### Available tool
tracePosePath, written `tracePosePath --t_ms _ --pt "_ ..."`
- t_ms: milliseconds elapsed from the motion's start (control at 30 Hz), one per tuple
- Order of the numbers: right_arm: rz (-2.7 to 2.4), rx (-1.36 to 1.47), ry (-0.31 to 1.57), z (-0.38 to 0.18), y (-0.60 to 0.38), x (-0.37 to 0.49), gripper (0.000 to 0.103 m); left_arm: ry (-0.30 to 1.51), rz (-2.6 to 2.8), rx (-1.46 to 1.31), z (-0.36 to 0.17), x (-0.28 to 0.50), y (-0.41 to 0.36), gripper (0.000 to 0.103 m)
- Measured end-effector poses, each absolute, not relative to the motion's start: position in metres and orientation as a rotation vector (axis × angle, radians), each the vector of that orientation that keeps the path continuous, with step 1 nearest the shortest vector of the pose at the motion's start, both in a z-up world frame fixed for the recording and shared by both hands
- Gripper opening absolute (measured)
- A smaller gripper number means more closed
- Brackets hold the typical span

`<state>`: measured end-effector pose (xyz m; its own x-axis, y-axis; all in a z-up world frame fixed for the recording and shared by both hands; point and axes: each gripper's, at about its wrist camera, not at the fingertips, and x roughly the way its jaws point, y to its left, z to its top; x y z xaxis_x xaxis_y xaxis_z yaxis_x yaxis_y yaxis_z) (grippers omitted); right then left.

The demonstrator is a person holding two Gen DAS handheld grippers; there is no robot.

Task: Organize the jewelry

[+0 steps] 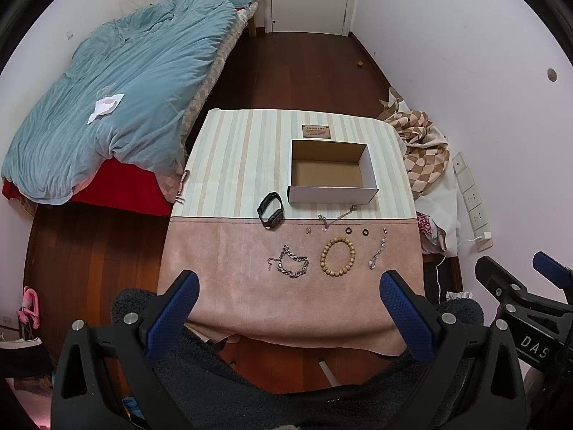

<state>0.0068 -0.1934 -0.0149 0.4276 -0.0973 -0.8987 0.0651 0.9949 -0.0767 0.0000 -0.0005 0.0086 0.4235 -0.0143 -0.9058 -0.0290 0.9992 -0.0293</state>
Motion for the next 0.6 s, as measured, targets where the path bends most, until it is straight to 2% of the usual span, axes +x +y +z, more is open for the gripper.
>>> tracePosePath --t_ms 600 --pt "-0.102 -0.033 1.115 -0.011 -0.1926 0.0059 0.103 1.127 0.01 -0.051 0.0114 0.0012 -0.0035 0.103"
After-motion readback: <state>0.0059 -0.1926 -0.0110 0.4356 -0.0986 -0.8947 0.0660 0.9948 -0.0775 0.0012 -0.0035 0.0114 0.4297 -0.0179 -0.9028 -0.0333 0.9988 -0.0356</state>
